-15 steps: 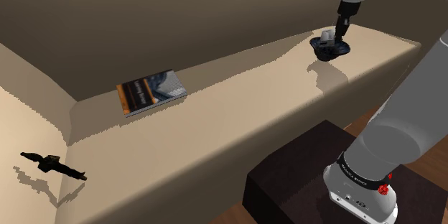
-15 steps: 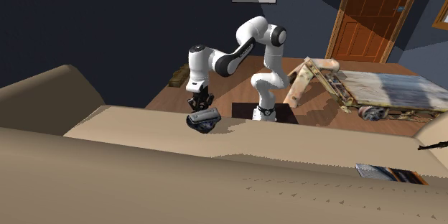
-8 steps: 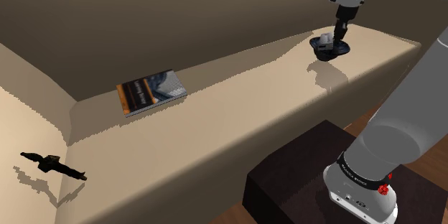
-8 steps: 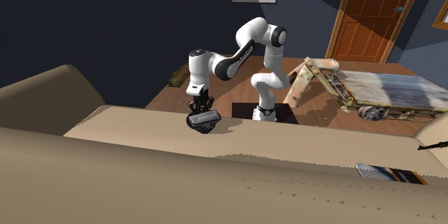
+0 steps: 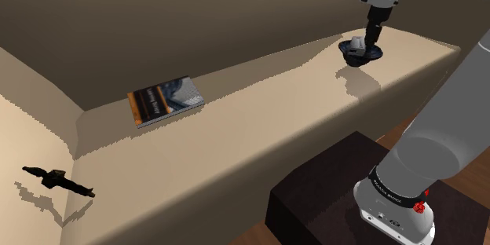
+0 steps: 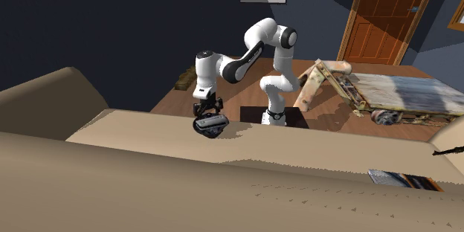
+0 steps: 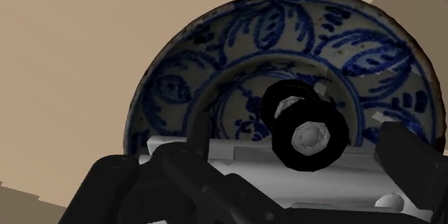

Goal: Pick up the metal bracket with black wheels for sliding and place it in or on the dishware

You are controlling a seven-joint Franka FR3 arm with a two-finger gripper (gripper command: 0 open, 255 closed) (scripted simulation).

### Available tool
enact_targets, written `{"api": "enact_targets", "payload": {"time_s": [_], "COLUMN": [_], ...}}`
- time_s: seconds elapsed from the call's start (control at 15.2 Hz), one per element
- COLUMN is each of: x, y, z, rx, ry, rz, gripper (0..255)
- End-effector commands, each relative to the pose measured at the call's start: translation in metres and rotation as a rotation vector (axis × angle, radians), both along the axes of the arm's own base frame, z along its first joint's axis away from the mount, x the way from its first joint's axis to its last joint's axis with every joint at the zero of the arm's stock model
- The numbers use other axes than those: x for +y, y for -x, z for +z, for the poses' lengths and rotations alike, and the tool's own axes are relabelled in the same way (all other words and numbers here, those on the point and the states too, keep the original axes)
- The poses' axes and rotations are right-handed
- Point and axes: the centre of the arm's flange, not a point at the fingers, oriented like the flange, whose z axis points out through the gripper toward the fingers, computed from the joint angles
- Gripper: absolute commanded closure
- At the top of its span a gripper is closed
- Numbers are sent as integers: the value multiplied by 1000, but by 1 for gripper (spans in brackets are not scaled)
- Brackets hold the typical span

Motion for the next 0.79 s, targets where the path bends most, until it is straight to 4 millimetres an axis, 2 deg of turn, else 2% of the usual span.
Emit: {"api": "enact_targets", "payload": {"time_s": [0.0, 0.26, 0.73], "x": [0, 1, 1], "y": [0, -2, -2], "z": [0, 50, 50], "rx": [0, 0, 0], "ry": [0, 0, 0], "rz": [0, 0, 0], "gripper": [0, 0, 0]}}
